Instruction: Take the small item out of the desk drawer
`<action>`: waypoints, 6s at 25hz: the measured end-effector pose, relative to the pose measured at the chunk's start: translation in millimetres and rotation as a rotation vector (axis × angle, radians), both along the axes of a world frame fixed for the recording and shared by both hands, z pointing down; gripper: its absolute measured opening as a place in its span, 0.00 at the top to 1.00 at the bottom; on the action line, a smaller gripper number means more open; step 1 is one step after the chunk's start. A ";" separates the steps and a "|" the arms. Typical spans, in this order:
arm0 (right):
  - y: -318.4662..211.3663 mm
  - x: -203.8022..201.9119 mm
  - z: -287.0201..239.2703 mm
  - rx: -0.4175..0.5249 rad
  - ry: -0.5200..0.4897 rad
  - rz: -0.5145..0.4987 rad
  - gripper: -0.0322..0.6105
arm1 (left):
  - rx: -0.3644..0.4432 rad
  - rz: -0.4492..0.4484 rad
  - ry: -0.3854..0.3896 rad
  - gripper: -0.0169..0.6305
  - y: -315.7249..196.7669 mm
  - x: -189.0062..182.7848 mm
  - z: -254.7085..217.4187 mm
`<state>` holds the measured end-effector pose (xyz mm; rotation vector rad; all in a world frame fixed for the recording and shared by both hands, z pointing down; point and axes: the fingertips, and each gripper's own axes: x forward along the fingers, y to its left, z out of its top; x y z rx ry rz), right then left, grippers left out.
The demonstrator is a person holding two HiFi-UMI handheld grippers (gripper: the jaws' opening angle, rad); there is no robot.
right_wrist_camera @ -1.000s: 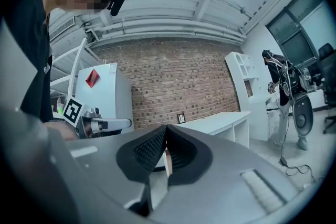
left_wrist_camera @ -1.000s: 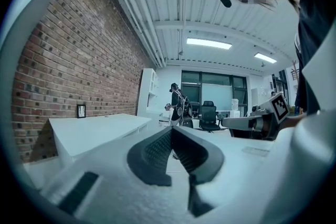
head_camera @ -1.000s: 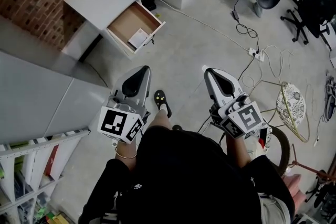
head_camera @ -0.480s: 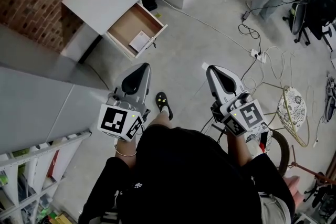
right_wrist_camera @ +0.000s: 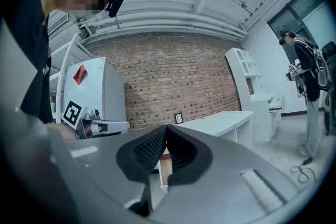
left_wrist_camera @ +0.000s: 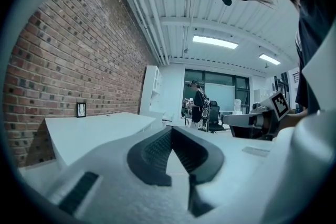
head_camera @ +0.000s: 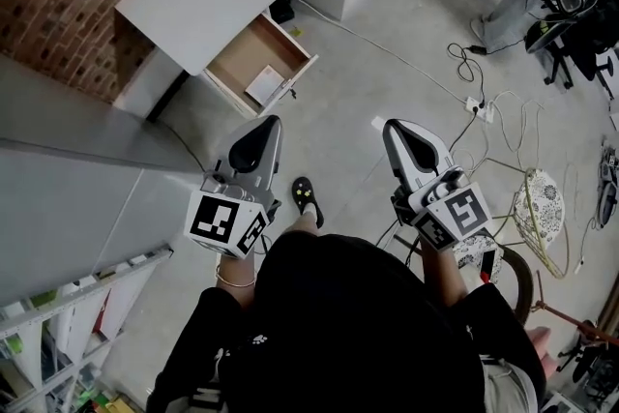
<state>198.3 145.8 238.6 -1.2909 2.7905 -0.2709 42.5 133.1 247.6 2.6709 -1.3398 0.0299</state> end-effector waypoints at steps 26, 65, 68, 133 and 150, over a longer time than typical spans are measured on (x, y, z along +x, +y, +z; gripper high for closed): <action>-84.0 -47.6 -10.9 0.006 0.071 0.061 0.93 | 0.000 0.065 0.035 0.98 -94.0 -45.9 9.4; -214.9 -118.3 -6.3 0.011 0.031 -0.319 0.93 | -0.030 -0.309 0.003 0.98 -140.9 -111.0 18.5; -227.9 -117.1 -1.2 0.001 0.028 -0.360 0.93 | -0.039 -0.347 -0.006 0.98 -148.0 -107.2 21.2; -372.0 -184.0 207.1 -0.181 0.209 -0.821 0.93 | -0.505 -0.610 -0.207 0.88 -270.8 -137.9 297.0; -378.3 -194.6 270.8 -0.222 0.245 -0.846 0.93 | -0.733 -0.467 -0.326 0.69 -297.8 -149.1 437.6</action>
